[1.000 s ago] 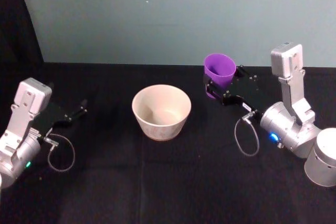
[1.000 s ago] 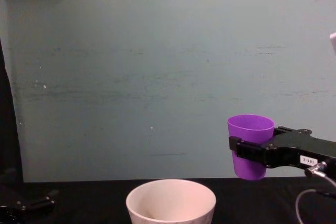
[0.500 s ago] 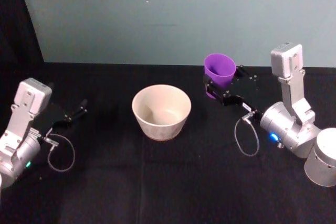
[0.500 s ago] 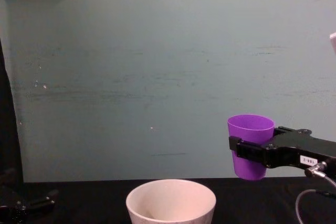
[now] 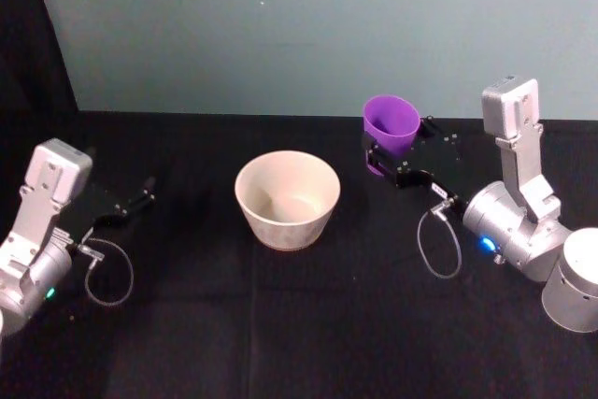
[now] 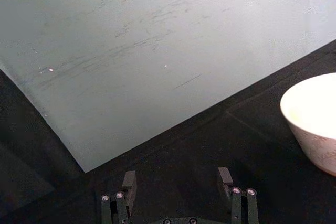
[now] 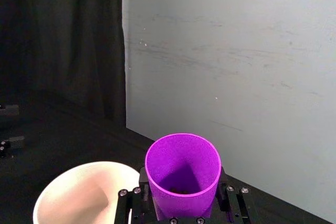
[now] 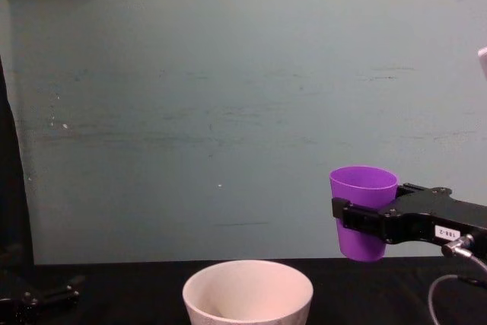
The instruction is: Pick up the cup and pour the mung beans from the cup into the bowl.
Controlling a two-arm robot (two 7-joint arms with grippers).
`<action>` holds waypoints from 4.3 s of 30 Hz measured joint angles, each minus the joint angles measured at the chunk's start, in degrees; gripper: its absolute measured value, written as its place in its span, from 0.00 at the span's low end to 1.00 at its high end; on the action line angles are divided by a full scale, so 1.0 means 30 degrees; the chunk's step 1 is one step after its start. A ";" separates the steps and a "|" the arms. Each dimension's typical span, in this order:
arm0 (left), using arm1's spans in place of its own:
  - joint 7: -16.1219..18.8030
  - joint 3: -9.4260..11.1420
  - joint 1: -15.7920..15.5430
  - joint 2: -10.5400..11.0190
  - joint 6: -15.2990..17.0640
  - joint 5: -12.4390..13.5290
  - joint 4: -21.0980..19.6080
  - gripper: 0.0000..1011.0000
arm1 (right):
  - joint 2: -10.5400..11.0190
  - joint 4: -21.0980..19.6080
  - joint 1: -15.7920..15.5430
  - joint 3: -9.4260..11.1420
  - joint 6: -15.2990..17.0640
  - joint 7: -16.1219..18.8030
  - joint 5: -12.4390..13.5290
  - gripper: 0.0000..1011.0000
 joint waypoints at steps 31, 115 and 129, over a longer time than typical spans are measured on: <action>0.0000 0.0000 0.0001 -0.0001 -0.0001 -0.0001 0.0000 1.00 | 0.0001 0.0000 -0.0001 0.0000 0.0001 0.0001 0.0000 0.72; 0.0000 0.0000 -0.0001 -0.0001 -0.0001 0.0000 0.0000 1.00 | 0.0018 0.0434 0.5161 -0.8406 0.3907 -0.0587 -1.8407 0.72; 0.0000 0.0000 0.0000 -0.0001 0.0000 0.0000 0.0000 1.00 | -0.0107 0.0530 0.5328 -0.8638 0.3809 -0.0185 -1.9930 0.72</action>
